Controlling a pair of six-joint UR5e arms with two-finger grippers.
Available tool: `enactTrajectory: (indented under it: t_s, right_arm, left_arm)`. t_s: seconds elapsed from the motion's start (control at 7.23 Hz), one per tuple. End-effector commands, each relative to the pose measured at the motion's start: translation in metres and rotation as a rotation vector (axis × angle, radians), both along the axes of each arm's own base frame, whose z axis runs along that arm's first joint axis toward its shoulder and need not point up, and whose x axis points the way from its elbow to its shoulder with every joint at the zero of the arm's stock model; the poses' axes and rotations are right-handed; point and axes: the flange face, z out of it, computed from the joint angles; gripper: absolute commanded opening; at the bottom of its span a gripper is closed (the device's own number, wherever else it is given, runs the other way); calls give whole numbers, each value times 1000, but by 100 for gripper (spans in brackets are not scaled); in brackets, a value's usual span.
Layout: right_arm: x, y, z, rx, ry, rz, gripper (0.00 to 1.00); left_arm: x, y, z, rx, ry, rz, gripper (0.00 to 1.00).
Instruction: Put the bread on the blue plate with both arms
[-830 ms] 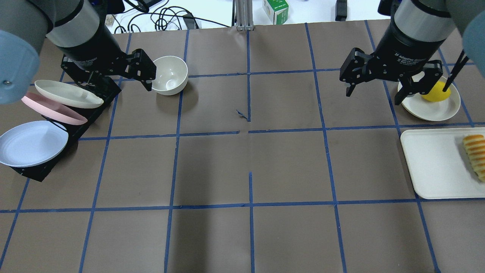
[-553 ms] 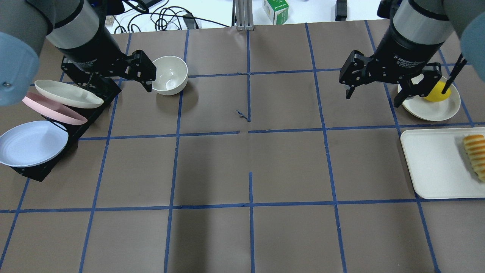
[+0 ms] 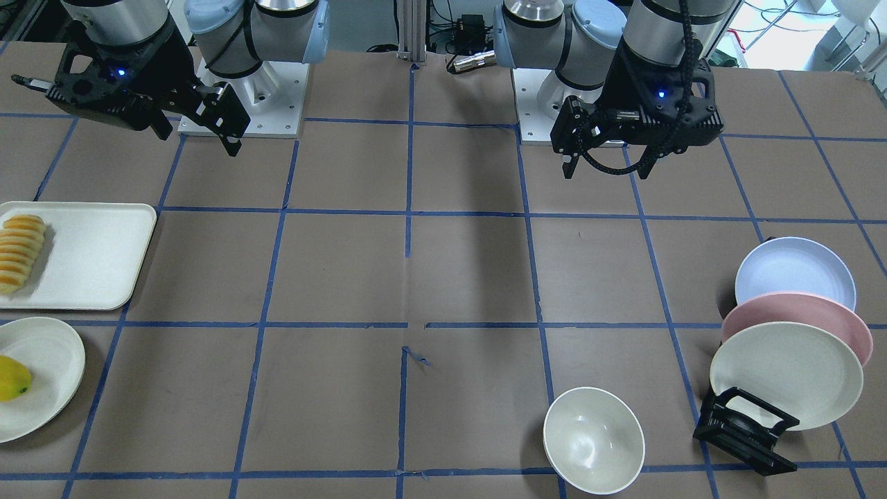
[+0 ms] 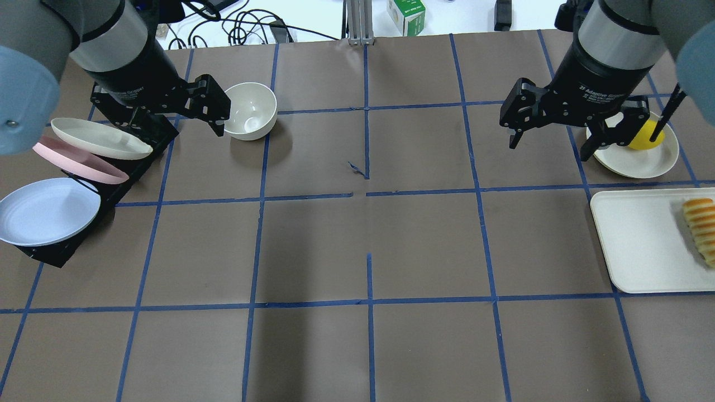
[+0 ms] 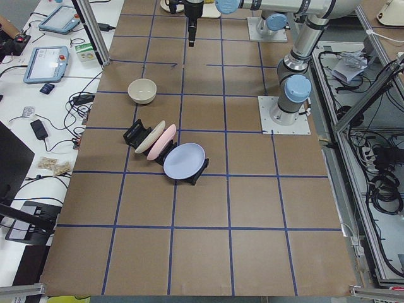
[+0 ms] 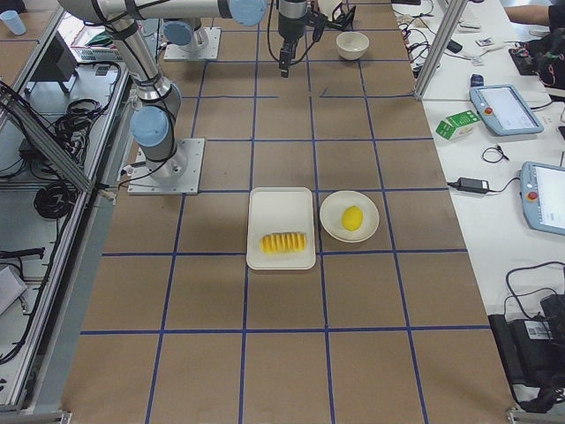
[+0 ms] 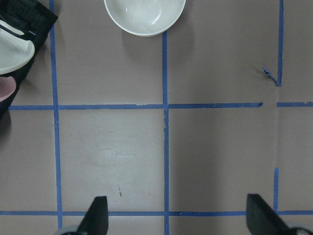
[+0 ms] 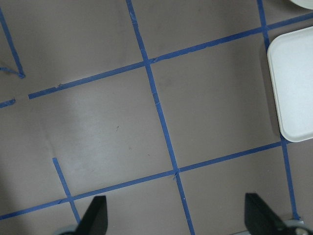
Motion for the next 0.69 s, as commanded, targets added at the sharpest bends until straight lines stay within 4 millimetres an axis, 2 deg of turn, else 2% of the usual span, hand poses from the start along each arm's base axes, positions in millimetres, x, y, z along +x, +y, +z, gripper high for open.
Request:
enactTrajectory:
  t_s: [0.0, 0.14, 0.28, 0.41, 0.55]
  right_arm:
    - [-1, -2, -6, 11, 5, 1, 100]
    - [-5, -3, -20, 27, 5, -2, 100]
    - [-16, -4, -38, 33, 6, -20, 100]
    - [-37, -6, -48, 35, 6, -37, 100]
    - [-73, -9, -50, 53, 61, 23, 100]
  left_arm:
    - [0, -1, -3, 14, -8, -11, 100]
    - [-1, 9, -1, 11, -5, -24, 100]
    - [-3, 9, -3, 16, -1, -21, 100]
    - [-3, 7, -25, 52, 1, -18, 100]
    - [-2, 1, -38, 42, -7, -27, 100]
